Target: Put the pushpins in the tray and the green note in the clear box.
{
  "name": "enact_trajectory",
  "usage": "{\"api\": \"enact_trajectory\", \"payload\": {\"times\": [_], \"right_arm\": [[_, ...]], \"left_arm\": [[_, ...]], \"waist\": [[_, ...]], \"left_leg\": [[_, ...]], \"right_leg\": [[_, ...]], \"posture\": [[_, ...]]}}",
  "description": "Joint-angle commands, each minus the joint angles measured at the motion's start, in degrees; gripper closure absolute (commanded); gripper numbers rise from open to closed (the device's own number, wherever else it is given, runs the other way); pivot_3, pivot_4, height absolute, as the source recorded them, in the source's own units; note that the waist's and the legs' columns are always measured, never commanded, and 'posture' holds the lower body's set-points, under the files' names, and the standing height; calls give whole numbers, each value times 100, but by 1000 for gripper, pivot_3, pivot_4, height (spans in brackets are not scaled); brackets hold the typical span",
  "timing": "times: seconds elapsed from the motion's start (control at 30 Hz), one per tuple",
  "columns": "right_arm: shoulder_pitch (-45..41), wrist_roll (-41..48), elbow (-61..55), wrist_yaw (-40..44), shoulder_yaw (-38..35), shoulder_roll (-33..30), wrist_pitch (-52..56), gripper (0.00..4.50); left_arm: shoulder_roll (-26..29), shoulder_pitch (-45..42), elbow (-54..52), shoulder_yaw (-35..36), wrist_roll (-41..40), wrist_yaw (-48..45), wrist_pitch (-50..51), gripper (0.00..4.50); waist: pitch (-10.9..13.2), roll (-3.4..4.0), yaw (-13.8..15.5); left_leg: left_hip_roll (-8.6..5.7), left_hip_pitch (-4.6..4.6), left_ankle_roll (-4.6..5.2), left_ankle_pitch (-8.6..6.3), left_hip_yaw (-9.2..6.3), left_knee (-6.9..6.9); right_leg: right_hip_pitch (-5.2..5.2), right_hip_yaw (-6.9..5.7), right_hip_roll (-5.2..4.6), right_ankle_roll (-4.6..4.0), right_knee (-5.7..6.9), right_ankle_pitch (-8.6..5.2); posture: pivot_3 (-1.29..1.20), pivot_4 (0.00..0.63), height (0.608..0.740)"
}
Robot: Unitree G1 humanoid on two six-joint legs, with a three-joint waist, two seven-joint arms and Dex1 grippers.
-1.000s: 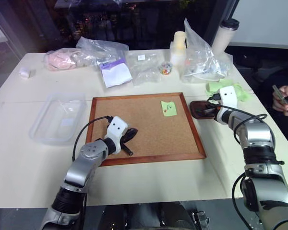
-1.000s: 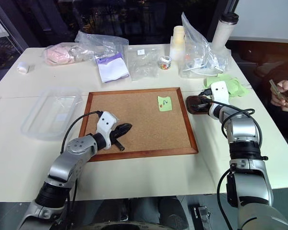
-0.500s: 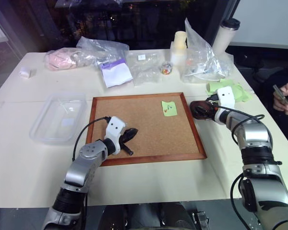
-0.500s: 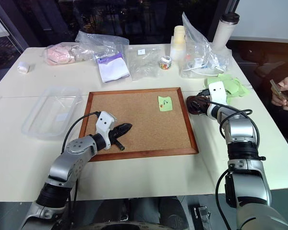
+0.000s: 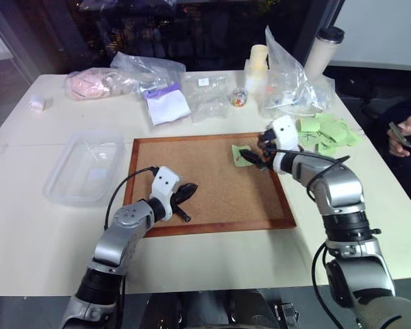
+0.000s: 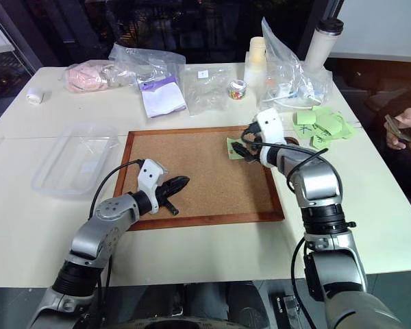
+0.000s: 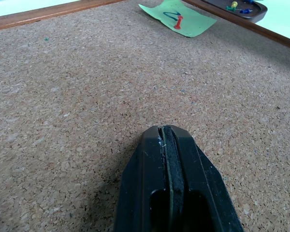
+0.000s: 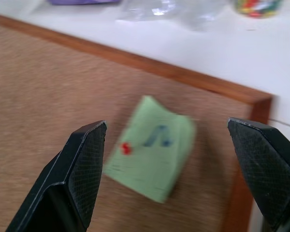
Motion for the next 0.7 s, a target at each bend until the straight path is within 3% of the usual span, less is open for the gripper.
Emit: {"api": "enact_trajectory", "payload": {"times": [0.03, 0.4, 0.53, 0.7], "right_arm": [[-90, -103, 169, -57, 74, 112, -307, 450], [-151, -374, 985, 93, 331, 240, -1019, 450], [-106, -430, 940, 120, 381, 269, -1087, 1765], [-61, -485, 899, 108, 417, 318, -1078, 4324]], "left_arm": [[5, 122, 137, -100, 59, 16, 89, 4500], [27, 212, 23, -87, 57, 87, 135, 4500], [41, 238, -12, -79, 53, 98, 148, 4500], [48, 255, -41, -86, 46, 111, 160, 4500]], "waist": [[0, 0, 1], [0, 0, -31], [0, 0, -32], [0, 0, -36]], "left_leg": [[0, 0, 0, 0, 0, 0], [0, -1, 0, 0, 1, 0], [0, -1, 0, 0, 1, 0], [2, -1, 0, 0, 1, 0]], "right_leg": [[0, -1, 0, 0, 0, 0], [-2, 0, 1, 0, 0, 0], [-2, 0, 1, 0, 0, 0], [-2, -1, 1, 0, 0, 0]], "posture": [[0, 150, 740], [0, 150, 740], [0, 150, 740], [0, 150, 740]]}}
